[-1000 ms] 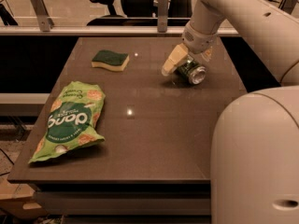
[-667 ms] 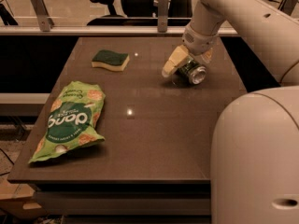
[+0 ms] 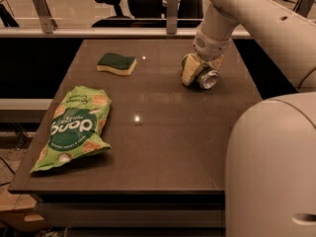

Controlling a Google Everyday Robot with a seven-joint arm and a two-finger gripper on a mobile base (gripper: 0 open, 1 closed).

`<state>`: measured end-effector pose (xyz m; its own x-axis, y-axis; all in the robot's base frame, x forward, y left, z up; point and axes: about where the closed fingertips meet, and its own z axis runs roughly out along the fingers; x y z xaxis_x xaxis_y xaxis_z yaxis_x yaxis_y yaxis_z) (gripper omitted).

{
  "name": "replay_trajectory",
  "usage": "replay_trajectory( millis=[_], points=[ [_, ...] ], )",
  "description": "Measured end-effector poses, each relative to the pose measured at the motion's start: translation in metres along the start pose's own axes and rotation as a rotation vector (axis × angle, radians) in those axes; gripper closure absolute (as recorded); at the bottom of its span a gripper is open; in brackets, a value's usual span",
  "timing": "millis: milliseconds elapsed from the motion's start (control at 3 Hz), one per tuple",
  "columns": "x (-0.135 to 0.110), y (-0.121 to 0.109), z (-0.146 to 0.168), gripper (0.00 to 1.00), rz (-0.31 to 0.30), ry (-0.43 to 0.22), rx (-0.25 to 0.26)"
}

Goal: Place green can upright

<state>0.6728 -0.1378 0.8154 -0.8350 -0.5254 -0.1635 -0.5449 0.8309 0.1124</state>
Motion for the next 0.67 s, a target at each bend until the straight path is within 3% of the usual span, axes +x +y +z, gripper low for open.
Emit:
replay_trajectory(
  millis=[667],
  points=[
    [-0.0005,0.0012,-0.0051,0.87,-0.002,0.001,-0.001]
  ],
)
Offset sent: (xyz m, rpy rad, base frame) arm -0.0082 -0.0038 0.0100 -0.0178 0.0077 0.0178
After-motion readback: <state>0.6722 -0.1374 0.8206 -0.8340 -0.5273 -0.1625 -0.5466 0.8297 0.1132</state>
